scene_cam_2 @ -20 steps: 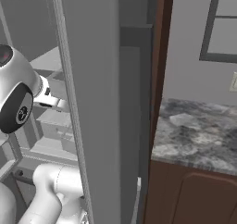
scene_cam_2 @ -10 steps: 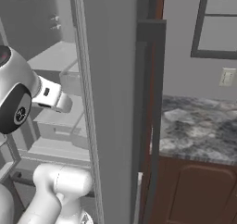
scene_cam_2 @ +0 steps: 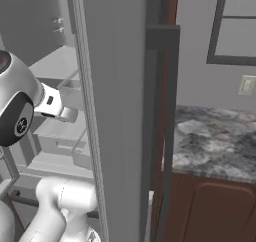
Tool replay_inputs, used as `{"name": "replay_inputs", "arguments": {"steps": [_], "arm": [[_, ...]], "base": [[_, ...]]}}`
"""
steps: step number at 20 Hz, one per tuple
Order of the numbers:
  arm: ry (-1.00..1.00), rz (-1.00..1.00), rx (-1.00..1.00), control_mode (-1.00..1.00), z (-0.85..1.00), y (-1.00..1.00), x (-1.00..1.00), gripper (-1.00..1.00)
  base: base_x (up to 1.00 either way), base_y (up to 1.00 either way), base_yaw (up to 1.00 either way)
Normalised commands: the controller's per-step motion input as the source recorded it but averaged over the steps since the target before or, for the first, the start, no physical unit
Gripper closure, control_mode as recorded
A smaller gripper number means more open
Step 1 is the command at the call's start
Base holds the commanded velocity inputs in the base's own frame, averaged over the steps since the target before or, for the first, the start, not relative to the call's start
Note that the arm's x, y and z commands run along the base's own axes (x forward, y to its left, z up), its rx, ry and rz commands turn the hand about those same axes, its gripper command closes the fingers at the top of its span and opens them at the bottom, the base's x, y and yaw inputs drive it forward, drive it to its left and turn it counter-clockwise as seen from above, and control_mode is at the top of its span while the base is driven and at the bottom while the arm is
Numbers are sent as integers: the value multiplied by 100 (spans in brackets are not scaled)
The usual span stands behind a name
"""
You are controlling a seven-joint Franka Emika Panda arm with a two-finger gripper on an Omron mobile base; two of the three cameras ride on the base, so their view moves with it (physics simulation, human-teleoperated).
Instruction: Take the cupcakes from the fridge and place them on the empty tray on the dining counter.
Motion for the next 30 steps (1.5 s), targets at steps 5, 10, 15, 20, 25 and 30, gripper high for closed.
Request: {"name": "replay_inputs", "arguments": {"steps": [5, 10, 15, 20, 25, 30], "arm": [[0, 0, 0, 100, 0, 0, 0, -100], [0, 0, 0, 100, 0, 0, 0, -100], [0, 0, 0, 100, 0, 0, 0, -100], [0, 4, -2, -100, -63, 0, 92, -100], [0, 0, -6, -100, -64, 4, 32, -100], [0, 0, -6, -100, -44, 7, 32, -100]], "base": [[100, 100, -22], [98, 57, -32], [84, 2, 3], [0, 0, 0], [0, 0, 0], [0, 0, 0]]}}
